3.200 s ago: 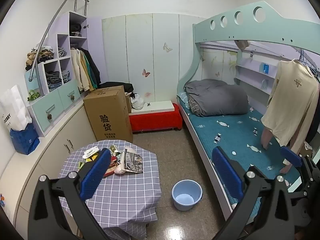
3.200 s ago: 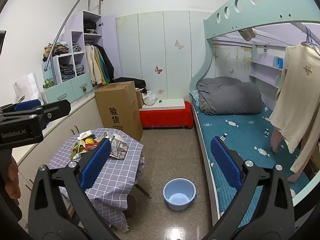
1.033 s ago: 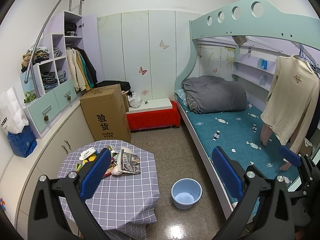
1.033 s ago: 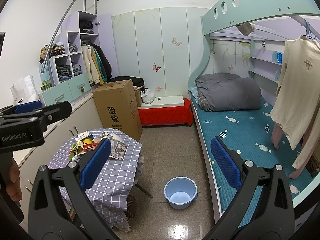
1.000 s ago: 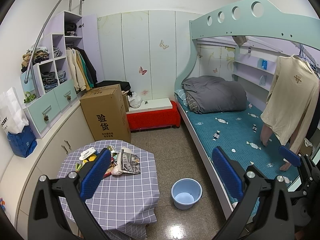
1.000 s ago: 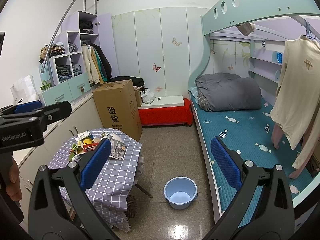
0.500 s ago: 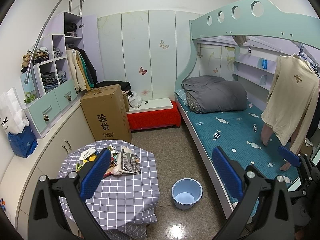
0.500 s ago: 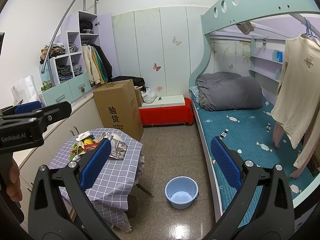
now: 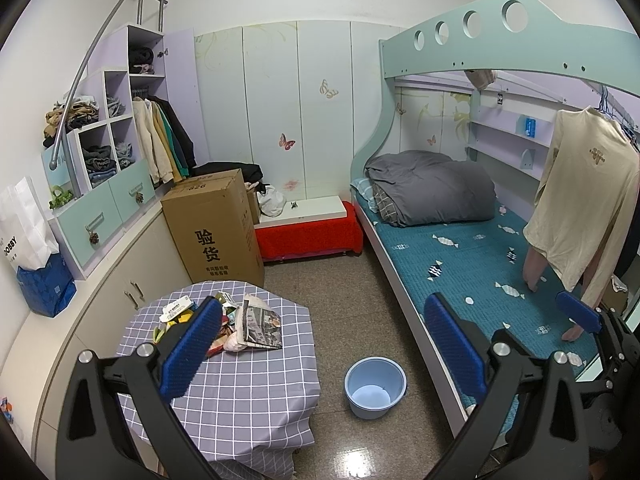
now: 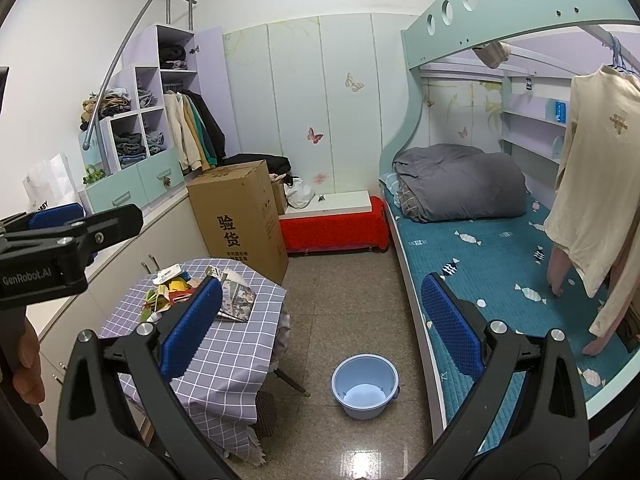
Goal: Collect trash
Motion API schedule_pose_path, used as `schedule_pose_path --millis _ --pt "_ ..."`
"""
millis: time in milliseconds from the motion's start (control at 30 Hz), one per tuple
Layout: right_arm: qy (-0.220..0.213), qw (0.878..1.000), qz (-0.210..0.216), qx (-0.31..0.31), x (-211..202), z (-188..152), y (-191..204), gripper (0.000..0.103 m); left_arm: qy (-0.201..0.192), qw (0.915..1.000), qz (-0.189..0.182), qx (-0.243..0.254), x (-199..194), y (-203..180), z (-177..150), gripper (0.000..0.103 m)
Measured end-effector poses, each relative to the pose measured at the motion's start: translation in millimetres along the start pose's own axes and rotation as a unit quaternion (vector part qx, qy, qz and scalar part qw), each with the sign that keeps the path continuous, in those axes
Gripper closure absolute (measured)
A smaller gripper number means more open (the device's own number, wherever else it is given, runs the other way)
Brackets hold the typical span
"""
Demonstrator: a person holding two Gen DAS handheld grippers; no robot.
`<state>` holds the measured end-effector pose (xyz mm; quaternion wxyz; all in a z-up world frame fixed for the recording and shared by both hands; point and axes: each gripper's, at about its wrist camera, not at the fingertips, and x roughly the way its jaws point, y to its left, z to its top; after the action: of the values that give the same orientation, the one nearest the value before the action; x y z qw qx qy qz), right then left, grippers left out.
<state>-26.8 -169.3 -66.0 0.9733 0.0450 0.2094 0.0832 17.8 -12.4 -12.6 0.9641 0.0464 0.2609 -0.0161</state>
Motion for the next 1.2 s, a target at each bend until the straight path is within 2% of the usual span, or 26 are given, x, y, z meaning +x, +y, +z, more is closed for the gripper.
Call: schedule_pose_path --millis 733,1200 --pt "0.012 1.000 0.008 0.006 4 -1 1 0.006 0.005 1.0000 0.002 0.001 4 1 -4 0.004" --pt "0.035 0.998 0.026 0.034 22 4 -20 0.006 0.027 0.9996 0.010 -0.001 26 -4 1 0.004"
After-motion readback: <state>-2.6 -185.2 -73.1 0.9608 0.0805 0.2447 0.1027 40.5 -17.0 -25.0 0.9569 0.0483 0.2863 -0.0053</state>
